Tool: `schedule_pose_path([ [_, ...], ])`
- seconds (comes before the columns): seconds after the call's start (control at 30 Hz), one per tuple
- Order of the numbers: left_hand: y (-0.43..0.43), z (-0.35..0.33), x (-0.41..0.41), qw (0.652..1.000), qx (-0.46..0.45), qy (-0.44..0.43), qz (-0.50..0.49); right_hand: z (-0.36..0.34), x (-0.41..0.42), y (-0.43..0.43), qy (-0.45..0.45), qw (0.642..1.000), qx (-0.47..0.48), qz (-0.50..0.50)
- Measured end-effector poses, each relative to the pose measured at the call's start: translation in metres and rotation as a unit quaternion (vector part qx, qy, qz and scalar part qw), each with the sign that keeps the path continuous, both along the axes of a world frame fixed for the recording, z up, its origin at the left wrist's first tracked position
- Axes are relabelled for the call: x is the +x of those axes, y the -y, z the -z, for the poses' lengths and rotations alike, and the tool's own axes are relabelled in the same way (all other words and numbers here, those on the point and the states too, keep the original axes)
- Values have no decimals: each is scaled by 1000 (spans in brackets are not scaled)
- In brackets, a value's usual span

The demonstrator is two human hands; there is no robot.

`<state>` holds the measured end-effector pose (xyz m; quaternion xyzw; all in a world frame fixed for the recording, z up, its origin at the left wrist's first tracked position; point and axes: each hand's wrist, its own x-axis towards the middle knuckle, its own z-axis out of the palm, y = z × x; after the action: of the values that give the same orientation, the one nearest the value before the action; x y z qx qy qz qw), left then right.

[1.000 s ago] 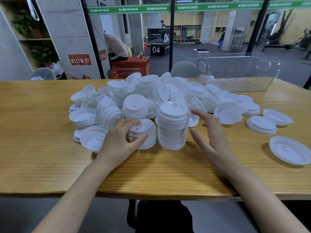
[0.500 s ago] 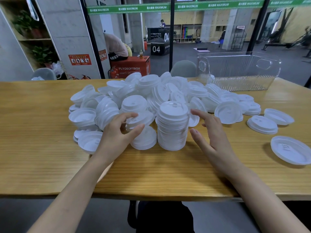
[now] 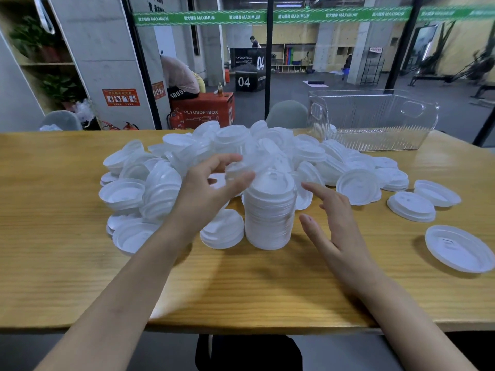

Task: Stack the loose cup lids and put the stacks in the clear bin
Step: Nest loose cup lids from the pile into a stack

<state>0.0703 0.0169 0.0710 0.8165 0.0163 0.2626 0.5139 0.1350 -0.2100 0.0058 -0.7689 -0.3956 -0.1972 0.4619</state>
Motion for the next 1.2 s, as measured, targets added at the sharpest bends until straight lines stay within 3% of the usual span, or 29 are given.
schedule_pose_path([
  [0.37, 14, 1, 11, 988, 149, -2, 41, 0, 0, 0, 17, 1000, 5, 5],
  [0.83, 16, 15, 6, 989, 133, 15, 63, -2, -1, 0, 14, 1000, -26, -4],
  [1.0, 4, 22, -8, 993, 118, 27, -8, -2, -2, 1, 3, 1000, -19, -12],
  [1.2, -20, 53, -25, 949, 291, 22, -118, -2, -2, 1, -4, 1000, -18, -18],
])
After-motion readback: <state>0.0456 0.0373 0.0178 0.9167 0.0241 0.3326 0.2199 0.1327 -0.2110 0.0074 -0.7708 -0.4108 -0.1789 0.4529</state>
